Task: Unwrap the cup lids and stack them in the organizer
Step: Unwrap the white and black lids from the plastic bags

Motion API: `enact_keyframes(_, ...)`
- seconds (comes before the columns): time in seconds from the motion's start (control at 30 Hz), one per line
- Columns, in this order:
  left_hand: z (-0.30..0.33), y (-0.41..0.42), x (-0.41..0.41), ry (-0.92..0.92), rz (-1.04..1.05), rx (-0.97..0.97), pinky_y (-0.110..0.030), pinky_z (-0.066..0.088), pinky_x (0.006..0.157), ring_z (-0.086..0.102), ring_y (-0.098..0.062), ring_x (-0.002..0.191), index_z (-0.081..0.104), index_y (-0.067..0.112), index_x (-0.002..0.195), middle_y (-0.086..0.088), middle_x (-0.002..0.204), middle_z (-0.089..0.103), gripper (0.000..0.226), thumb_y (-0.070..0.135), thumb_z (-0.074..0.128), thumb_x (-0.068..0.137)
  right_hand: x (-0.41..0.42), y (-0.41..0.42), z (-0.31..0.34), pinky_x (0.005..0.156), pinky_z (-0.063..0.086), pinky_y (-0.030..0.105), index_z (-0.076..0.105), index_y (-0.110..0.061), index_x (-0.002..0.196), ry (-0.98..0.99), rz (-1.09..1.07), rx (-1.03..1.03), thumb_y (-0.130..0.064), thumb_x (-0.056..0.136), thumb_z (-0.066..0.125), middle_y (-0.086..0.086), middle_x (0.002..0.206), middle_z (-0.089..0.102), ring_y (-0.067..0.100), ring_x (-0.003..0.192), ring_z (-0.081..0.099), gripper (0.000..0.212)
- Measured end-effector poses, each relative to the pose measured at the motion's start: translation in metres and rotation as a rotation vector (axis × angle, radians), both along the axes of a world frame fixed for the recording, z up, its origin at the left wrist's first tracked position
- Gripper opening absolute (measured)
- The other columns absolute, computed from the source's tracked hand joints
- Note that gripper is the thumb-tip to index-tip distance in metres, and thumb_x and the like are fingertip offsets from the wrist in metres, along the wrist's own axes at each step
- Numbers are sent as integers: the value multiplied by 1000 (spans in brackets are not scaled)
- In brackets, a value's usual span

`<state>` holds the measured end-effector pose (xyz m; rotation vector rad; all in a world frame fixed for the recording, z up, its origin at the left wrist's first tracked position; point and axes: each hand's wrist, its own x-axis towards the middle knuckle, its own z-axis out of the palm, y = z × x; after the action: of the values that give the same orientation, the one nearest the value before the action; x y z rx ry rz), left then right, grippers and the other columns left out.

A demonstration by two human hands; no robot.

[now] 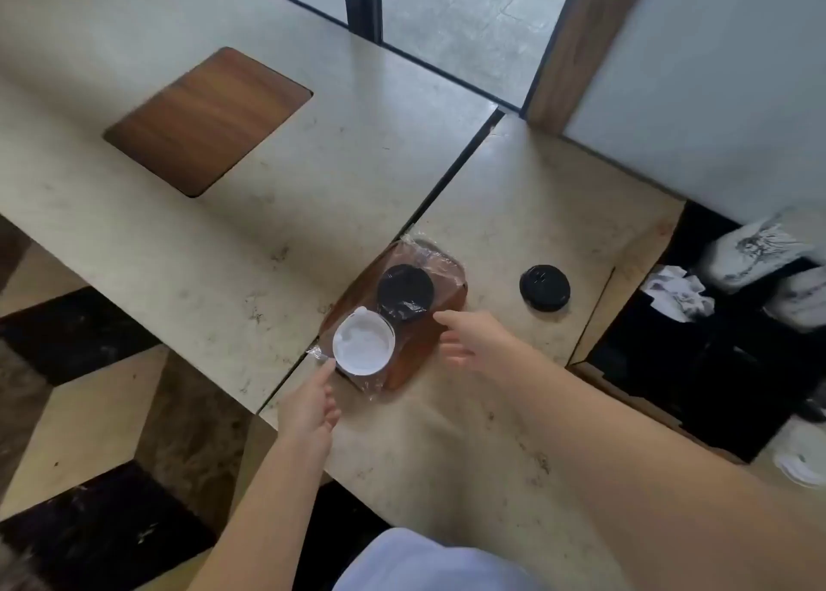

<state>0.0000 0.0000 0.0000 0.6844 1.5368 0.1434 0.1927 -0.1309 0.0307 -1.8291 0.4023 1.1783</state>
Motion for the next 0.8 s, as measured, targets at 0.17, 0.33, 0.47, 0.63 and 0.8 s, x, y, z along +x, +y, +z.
enact_keyframes(0.17,-12,12,12,-12,-58,23,-31,52,65,54,-18,72,65,12,91,-5,89,60,32,31,87,79,17,26,-14,76,55,38,50,-11,139,77,-91,-12,-33,98,67,10,116,57,29,104,63,49)
enact_keyframes(0.33,-25,21,21,21,-143,61,-28,47,57,59,-18,71,74,7,96,-7,93,71,25,23,85,80,27,38,-33,74,55,38,55,-10,132,59,-137,-82,-33,96,69,11,114,61,26,93,64,45)
enact_keyframes(0.47,-32,20,25,43,-184,117,-28,46,54,61,-18,68,70,8,82,-10,88,69,13,14,82,81,30,44,-41,70,58,34,62,-9,110,-54,-69,-131,-27,92,74,12,108,69,28,94,70,28)
enact_keyframes(0.63,-31,18,25,3,-189,133,-30,45,56,61,-21,73,73,6,83,-12,89,72,7,10,79,79,34,38,-38,62,56,29,66,-8,107,-94,-51,-112,-14,89,71,17,104,73,26,81,68,19)
enact_keyframes(0.8,-12,11,27,-116,-260,169,-30,50,63,66,-18,69,74,5,86,-10,84,73,9,11,77,79,34,1,-12,56,51,27,75,-4,97,-200,-24,-57,-14,85,72,17,97,79,23,76,70,17)
